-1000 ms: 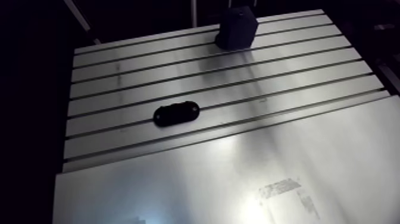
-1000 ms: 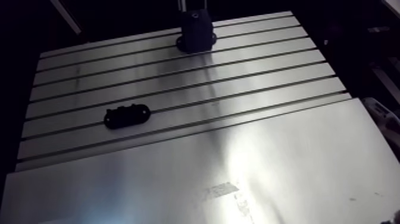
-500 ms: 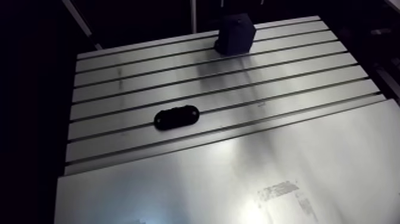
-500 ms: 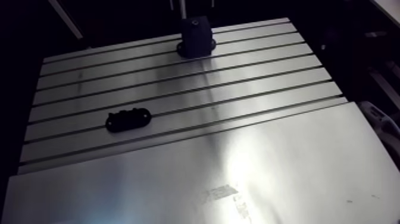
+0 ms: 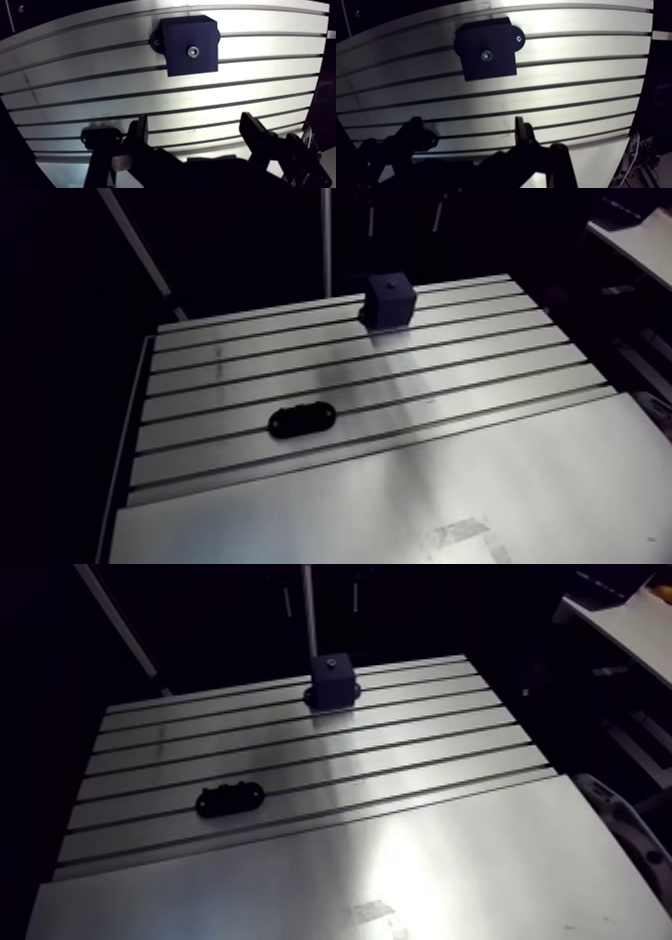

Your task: Pick up the M10 bolt and insert it into the hole until fully seated.

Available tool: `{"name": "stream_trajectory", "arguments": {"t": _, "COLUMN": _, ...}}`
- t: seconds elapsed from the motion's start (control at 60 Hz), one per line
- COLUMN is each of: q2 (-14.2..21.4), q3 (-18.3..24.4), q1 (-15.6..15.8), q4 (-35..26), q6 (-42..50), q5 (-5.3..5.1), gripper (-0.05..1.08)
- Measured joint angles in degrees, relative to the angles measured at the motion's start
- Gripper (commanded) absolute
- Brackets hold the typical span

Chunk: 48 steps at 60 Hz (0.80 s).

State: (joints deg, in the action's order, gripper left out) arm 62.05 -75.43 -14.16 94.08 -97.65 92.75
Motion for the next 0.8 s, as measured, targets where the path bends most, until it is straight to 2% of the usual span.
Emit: {"name": "stream_trajectory", "arguments": {"t": 0.8, "q2": 16.1, "q3": -7.0, "q1": 3.3, "q4": -1.1, "q6": -1.6, "q5": -0.57, "gripper": 0.01}}
